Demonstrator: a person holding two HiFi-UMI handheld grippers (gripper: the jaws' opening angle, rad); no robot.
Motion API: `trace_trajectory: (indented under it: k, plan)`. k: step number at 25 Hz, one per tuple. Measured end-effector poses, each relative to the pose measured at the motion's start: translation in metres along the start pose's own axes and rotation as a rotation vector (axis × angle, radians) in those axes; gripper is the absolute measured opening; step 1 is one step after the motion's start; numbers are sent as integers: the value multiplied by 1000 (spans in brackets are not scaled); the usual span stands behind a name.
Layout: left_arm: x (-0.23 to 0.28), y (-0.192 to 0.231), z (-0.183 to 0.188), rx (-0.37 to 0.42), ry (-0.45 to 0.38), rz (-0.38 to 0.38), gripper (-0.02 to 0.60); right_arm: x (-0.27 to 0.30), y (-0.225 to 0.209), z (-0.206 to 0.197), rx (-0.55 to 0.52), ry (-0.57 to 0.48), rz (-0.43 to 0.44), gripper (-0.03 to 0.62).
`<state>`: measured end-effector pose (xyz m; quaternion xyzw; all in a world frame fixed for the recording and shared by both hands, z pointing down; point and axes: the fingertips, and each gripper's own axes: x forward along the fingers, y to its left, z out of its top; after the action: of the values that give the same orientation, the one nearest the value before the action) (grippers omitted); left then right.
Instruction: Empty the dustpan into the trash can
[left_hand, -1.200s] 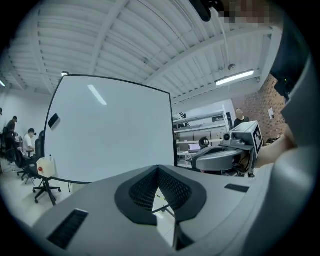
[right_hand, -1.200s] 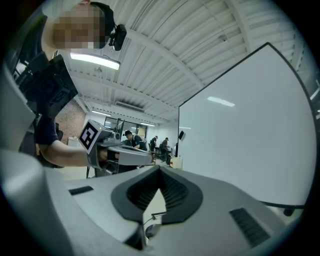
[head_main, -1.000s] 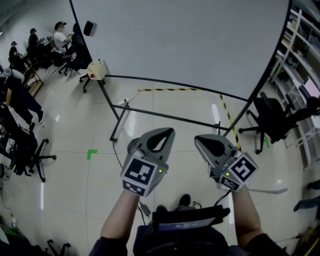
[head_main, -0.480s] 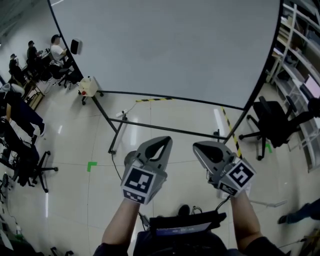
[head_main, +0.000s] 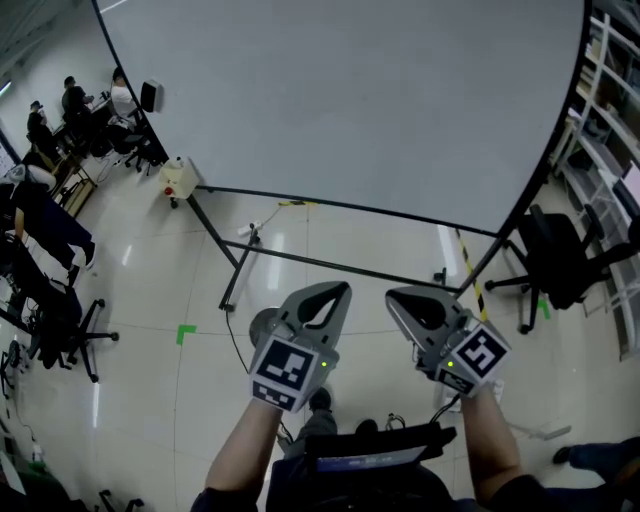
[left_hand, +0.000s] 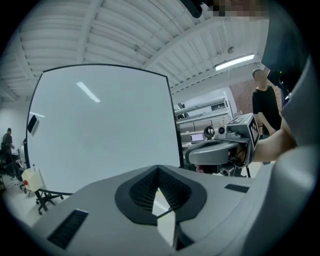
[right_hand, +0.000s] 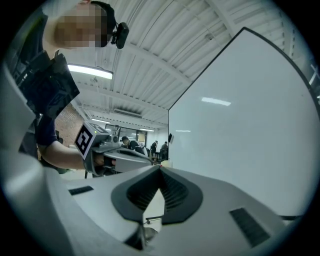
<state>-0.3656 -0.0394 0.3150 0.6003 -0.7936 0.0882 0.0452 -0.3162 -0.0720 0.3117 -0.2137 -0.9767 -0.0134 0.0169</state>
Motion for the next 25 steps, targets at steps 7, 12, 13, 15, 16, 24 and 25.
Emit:
trace_trajectory:
  k: [7, 12, 13, 15, 16, 24, 25]
  plan:
    - [26, 32, 4, -22, -25, -91, 3, 31, -29, 6, 12, -16, -51, 12]
    - [39, 72, 11, 7, -43, -105, 3, 59, -50, 15, 14, -35, -108, 12]
    - [41, 79, 11, 8, -46, -107, 3, 65, -52, 16, 12, -37, -116, 12]
    - [43, 89, 10, 5, -47, -118, 3, 74, -57, 19, 5, -48, -141, 12]
    - [45, 93, 8, 4, -47, -126, 3, 78, -59, 21, 2, -53, -154, 12]
    - [58, 113, 6, 14, -59, -175, 3, 94, -73, 19, -10, -42, -225, 11]
    - [60, 115, 7, 16, -60, -177, 3, 95, -75, 18, -5, -45, -226, 11]
